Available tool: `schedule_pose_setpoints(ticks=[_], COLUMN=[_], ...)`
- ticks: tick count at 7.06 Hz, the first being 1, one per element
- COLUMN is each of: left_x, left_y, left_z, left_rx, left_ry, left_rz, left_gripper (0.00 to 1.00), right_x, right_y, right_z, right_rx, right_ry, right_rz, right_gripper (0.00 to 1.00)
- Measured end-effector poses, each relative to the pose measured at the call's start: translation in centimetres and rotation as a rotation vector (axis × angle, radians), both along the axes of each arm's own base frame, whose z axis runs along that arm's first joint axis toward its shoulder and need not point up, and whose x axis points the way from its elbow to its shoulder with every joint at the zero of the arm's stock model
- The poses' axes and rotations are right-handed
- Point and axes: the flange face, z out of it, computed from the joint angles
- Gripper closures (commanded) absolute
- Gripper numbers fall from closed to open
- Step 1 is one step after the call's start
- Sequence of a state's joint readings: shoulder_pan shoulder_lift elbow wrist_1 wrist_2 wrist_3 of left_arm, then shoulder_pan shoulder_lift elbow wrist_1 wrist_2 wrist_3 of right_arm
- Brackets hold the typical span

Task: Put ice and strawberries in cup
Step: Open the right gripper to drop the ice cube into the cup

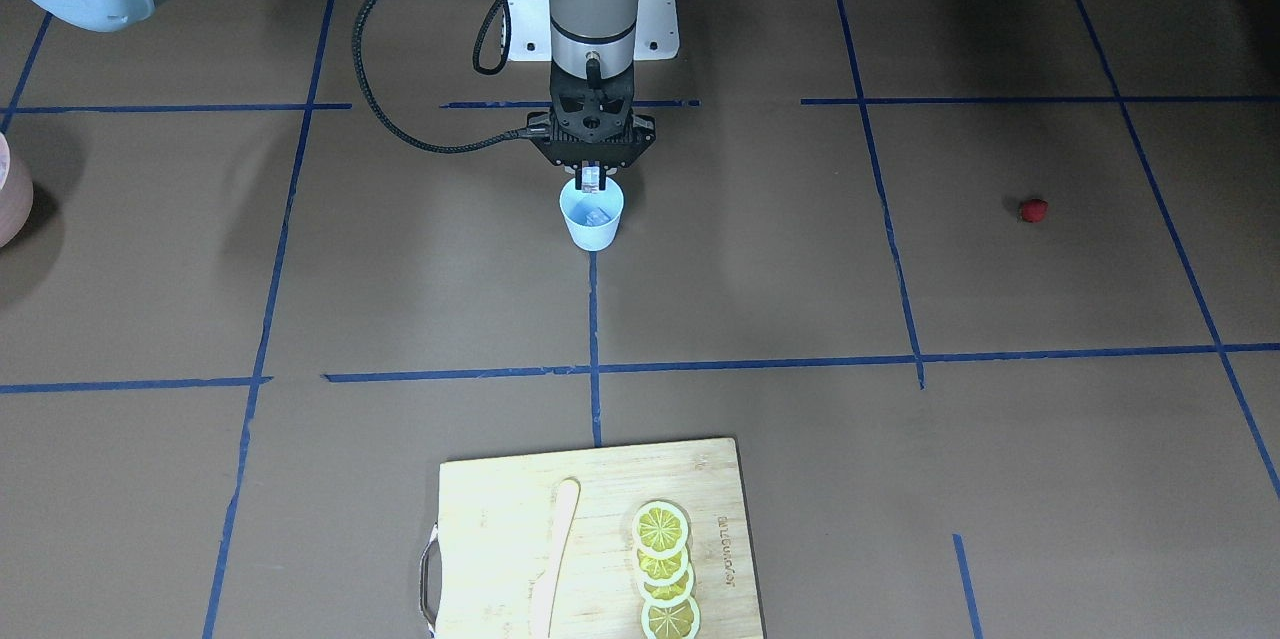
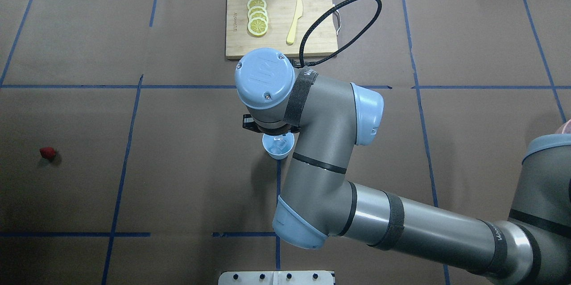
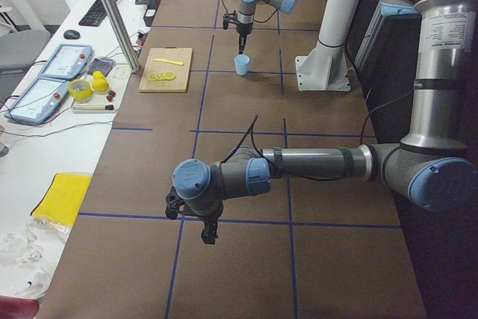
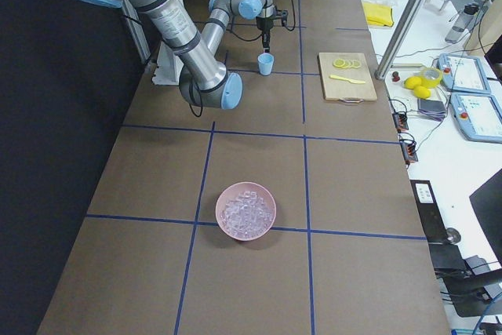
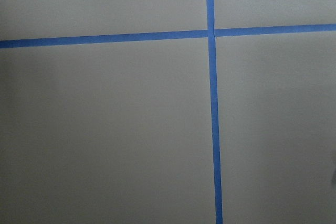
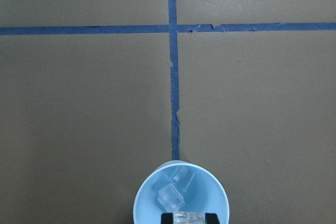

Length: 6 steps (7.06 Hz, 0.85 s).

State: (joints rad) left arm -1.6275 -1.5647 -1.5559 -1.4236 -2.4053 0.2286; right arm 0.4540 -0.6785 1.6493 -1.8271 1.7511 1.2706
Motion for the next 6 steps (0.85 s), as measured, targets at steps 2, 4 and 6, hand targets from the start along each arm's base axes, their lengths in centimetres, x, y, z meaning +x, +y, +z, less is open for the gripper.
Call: schedule_pose_setpoints(ticks=[2, 4, 6], left_x=[0.0, 0.0, 0.0], left_y=[-0.05, -0.06, -0.05], left_z=[-0.09, -0.12, -0.14], left_rx=[0.002, 0.003, 0.004], left_ry=[0.0, 0.0, 0.0], left_rz=[0.0, 0.0, 0.0], left_gripper=[0.0, 0.0, 0.0], right_x=[-0.27, -0.31, 0.44], right_y=[0.11, 0.18, -0.41], right_z=[0.15, 0.08, -0.26], right_rx=[-0.001, -0.002, 0.005], right_ry=[0.004, 0.003, -0.005], right_rz=[-0.002, -0.003, 0.002], right_gripper=[0.01, 0.01, 0.01])
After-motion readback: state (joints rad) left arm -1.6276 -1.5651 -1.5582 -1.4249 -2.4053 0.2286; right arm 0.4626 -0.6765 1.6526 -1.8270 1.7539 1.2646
